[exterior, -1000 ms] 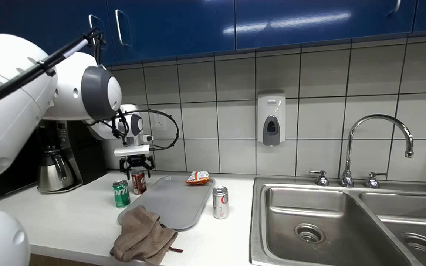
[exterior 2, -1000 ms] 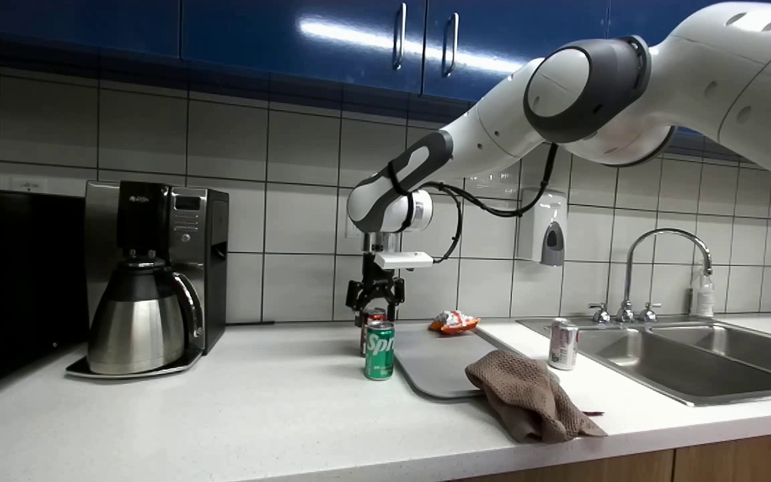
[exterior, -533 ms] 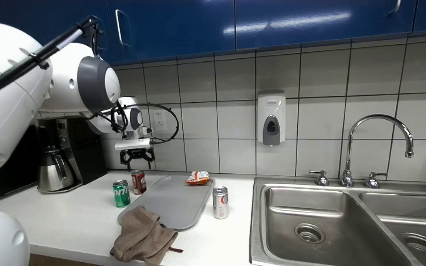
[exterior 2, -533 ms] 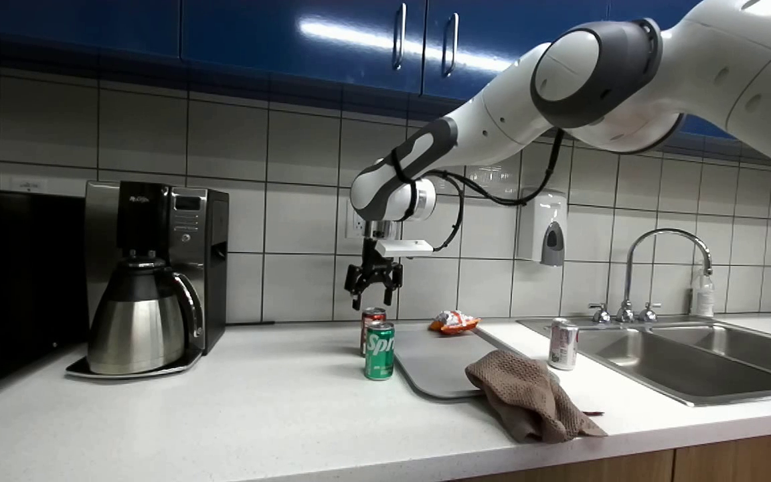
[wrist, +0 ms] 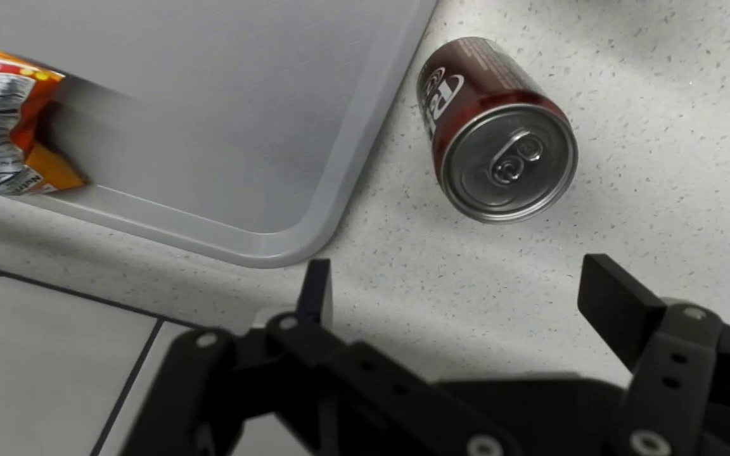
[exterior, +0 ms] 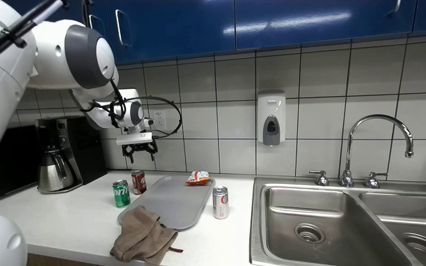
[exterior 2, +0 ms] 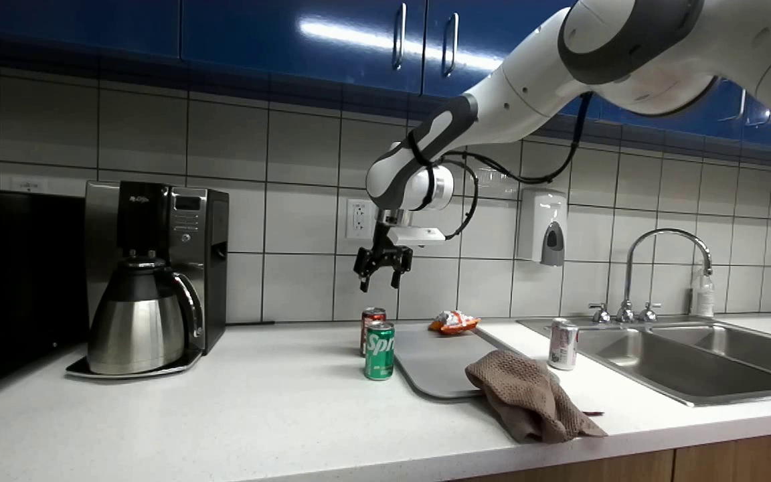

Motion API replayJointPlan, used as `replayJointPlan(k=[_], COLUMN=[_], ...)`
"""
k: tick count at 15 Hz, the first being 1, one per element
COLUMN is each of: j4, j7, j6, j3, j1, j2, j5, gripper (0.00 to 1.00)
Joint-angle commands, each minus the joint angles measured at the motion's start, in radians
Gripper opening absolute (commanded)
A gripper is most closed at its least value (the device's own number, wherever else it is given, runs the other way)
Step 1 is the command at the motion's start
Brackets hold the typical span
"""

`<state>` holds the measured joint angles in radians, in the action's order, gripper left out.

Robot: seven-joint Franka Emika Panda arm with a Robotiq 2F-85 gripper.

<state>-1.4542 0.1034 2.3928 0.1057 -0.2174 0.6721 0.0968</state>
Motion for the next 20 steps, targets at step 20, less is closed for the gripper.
replayJointPlan(k=[20], j4=[-0.628], j7=[0.326], j6=[0.141], j3=[0.012], j1=[0.232], j2=[-0.432], j5=[-0.12], gripper=[1.0])
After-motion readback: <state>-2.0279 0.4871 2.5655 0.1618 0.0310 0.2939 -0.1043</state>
